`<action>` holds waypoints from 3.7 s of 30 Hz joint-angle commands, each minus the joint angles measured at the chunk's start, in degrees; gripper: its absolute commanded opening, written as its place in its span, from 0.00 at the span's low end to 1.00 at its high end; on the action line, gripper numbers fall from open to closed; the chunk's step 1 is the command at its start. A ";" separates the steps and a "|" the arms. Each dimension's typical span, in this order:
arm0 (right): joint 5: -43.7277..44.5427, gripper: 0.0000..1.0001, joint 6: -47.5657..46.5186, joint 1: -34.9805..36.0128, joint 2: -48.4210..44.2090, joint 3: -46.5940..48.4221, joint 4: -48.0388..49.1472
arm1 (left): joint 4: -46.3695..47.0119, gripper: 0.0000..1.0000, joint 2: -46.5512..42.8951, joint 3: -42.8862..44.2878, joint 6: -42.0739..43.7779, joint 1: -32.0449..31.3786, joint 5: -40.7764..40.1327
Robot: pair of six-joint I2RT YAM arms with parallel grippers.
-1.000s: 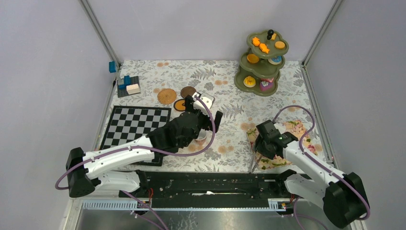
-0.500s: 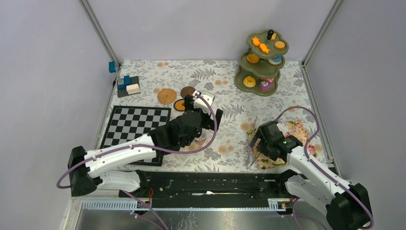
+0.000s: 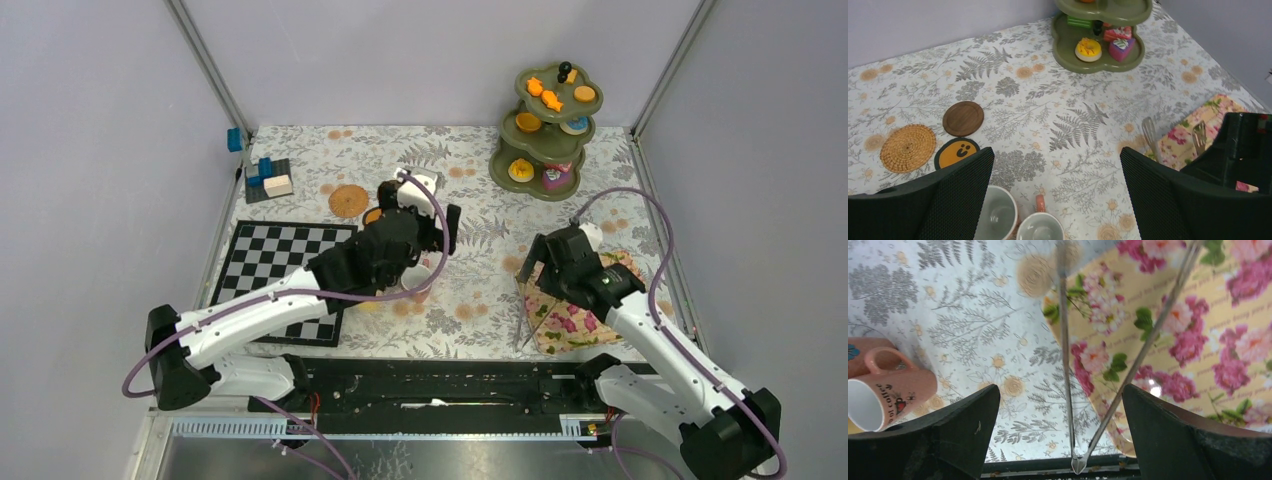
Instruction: Serve the afternoon tea
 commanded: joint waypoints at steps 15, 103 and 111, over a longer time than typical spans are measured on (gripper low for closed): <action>-16.32 1.00 -14.74 0.08 16.49 13.95 17.91 | -5.23 0.95 19.65 9.88 -26.28 43.79 35.04; -27.73 0.98 -11.06 -3.82 5.99 3.30 27.53 | -6.63 0.99 22.34 25.86 -15.56 34.11 44.86; -14.29 0.99 -4.94 16.51 18.85 13.04 22.69 | -4.61 0.99 6.30 13.24 -5.68 34.20 30.04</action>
